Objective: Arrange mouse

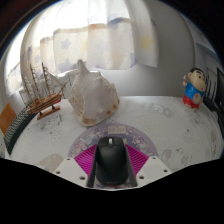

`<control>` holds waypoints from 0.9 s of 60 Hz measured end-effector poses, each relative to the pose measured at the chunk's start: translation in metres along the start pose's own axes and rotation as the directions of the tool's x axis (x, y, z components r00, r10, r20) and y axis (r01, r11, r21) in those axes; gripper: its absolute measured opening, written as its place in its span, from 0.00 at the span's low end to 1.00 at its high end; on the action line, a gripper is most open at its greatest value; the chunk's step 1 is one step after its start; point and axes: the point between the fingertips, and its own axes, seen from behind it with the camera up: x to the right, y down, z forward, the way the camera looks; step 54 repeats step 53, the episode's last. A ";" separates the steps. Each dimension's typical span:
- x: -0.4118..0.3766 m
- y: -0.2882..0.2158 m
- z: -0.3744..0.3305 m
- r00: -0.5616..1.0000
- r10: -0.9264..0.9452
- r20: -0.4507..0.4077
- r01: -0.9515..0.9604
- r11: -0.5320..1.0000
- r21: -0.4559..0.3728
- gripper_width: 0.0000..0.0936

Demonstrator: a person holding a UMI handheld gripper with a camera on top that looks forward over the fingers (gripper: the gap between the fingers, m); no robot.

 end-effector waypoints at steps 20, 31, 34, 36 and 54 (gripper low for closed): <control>0.018 -0.051 -0.149 0.997 -0.029 -0.069 0.023 0.996 -0.087 0.91; 0.038 -0.057 -0.261 0.995 -0.069 -0.066 0.060 0.990 -0.127 0.91; 0.040 -0.054 -0.277 0.996 -0.069 -0.060 0.060 0.989 -0.132 0.91; 0.041 -0.052 -0.286 0.996 -0.070 -0.053 0.062 0.989 -0.136 0.91; 0.040 -0.047 -0.297 0.996 -0.082 -0.020 0.079 0.988 -0.132 0.91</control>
